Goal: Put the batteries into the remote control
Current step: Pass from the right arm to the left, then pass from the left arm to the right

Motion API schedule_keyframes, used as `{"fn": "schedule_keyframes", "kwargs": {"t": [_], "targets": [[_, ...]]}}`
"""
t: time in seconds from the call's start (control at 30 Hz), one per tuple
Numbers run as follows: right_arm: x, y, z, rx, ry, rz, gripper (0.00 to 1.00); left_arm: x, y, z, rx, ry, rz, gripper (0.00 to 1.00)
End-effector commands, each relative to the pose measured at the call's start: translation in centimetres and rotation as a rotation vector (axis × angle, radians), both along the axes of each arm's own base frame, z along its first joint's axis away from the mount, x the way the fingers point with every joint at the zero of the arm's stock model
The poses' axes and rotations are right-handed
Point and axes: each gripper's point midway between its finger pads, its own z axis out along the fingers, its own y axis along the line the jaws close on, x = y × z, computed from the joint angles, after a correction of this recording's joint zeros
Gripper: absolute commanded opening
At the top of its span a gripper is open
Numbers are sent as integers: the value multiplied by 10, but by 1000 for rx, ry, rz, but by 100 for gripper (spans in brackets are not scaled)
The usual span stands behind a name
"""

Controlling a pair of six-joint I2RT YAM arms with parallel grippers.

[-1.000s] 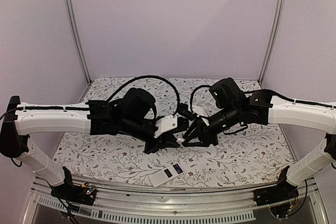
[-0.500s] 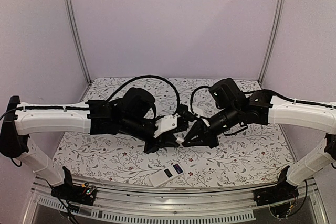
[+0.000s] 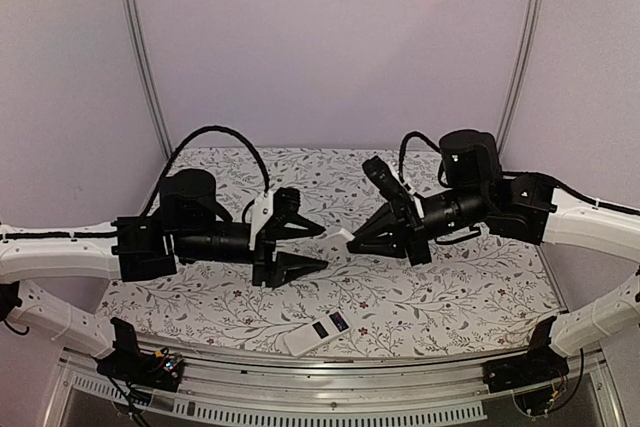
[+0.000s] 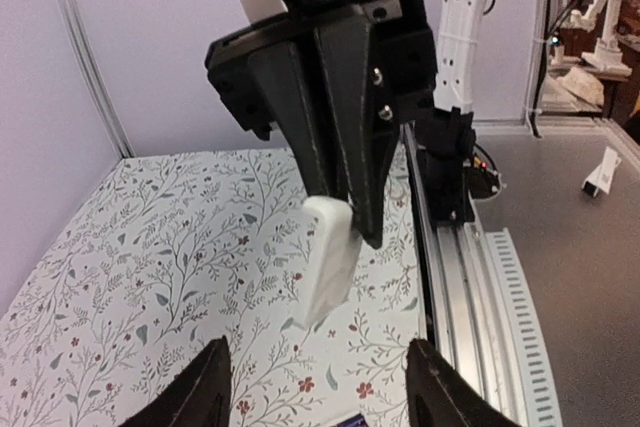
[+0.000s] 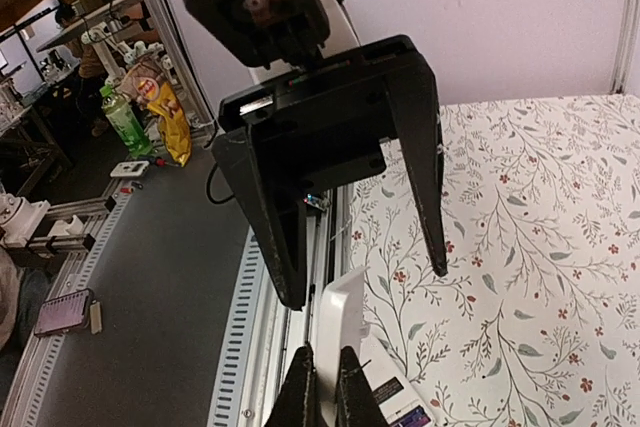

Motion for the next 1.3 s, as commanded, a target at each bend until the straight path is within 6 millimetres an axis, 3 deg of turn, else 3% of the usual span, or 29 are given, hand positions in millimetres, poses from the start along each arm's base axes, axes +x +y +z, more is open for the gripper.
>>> {"fn": "schedule_keyframes", "kwargs": {"t": [0.0,0.17,0.3,0.57,0.63,0.73,0.8,0.9,1.27], "targets": [[-12,0,40,185,-17,65,0,0,-4,54,-220,4,-10,58],[-16,-4,60,267,-47,70,0,-9,-10,80,-298,48,-75,49],[-17,-5,68,295,-67,76,0,-19,-17,86,-322,57,-127,42],[-15,-4,63,290,-62,61,0,-27,-24,92,-318,65,-163,0],[-11,-5,60,275,-61,33,2,-25,-25,89,-301,79,-150,0],[8,-10,55,212,-84,-102,28,-16,-27,83,-256,111,-97,0],[21,-16,43,120,-114,-181,39,-8,-30,78,-204,139,-52,0],[30,-21,36,50,-132,-231,40,0,-33,73,-155,160,-12,0],[21,-18,36,14,-140,-167,35,12,-41,58,-45,167,40,0]]}}
